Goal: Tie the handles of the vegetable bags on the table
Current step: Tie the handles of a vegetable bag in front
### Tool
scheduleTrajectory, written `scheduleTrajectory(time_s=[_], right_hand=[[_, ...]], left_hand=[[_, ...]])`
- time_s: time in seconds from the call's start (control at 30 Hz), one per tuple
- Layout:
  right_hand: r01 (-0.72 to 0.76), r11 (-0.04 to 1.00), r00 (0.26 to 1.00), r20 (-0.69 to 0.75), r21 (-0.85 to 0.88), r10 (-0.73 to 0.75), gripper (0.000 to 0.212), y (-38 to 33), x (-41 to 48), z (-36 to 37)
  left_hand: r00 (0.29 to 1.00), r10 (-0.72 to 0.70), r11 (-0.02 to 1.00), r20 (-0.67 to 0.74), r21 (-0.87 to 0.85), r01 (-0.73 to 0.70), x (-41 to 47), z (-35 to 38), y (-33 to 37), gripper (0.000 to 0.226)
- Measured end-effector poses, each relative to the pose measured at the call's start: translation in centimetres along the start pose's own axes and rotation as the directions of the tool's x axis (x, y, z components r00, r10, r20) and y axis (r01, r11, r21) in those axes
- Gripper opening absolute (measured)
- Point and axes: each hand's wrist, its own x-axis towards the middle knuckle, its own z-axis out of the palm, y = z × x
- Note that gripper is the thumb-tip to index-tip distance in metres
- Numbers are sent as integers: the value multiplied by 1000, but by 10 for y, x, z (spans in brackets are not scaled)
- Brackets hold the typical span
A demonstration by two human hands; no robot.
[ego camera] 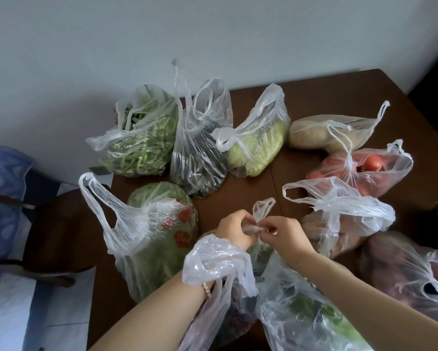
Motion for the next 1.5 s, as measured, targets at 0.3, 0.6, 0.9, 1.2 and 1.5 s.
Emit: scheduleTrajectory(time_s=[0.3,0.6,0.9,1.2,1.5], right_hand=[[-302,877,926,336,375,175,20,1,9,-11],[246,969,966,81,15,-247,30,13,10,-5],[365,882,930,70,-298,-361,15,7,9,-2],[320,884,946,165,-341,-278,41,3,1,2],[141,963,990,24,-229,-139,20,6,4,-10]], left_hand=[[986,160,987,54,12,-161,-3,-5,-8,32],[995,19,999,97,-35,-15,8,-6,-11,25],[980,-196,954,36,-223,199,12,-6,-13,18],[977,-211,966,-37,-160,202,16,-6,-17,16],[998,-54,999,40,-5,54,26,-21,-20,19]])
